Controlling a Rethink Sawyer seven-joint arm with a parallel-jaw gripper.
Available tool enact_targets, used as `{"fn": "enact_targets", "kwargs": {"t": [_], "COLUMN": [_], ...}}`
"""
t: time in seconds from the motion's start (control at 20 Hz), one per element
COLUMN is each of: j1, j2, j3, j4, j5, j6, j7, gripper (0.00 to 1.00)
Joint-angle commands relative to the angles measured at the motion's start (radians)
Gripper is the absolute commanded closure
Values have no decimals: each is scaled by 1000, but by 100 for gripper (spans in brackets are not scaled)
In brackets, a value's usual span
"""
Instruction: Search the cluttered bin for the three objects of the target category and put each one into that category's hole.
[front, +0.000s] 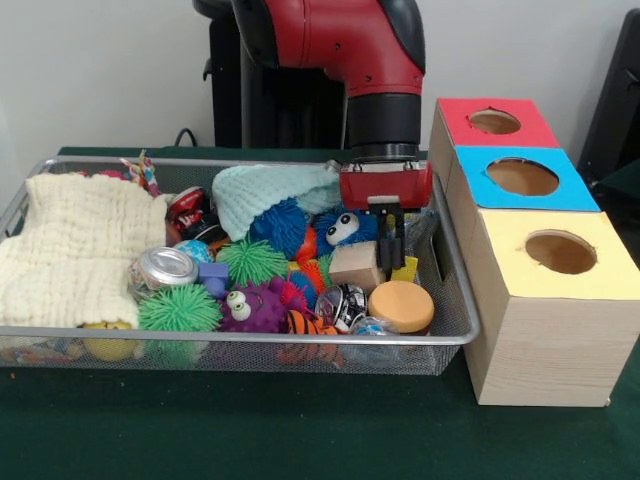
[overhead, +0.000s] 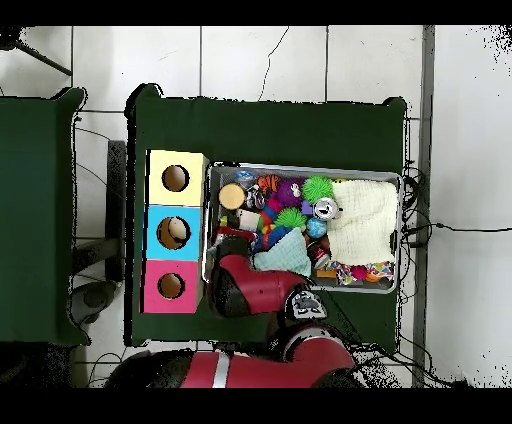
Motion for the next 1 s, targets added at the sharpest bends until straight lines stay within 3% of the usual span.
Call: {"fn": "enact_targets", "kwargs": {"t": [0.05,0.15,0.4,0.65,1.0], "j1": [100,104,-25,-59,-5], "j2": [-103,-149,-242,-264,-256], "j3": [-250,-266,-127,-73,-106], "j4": [94,101,118,90,33], "j5": [155,162,114,108,106], "j6": [155,288,530,628,665], "j7": [67,56,54,54,93], "gripper": [100,100,100,100,100]}}
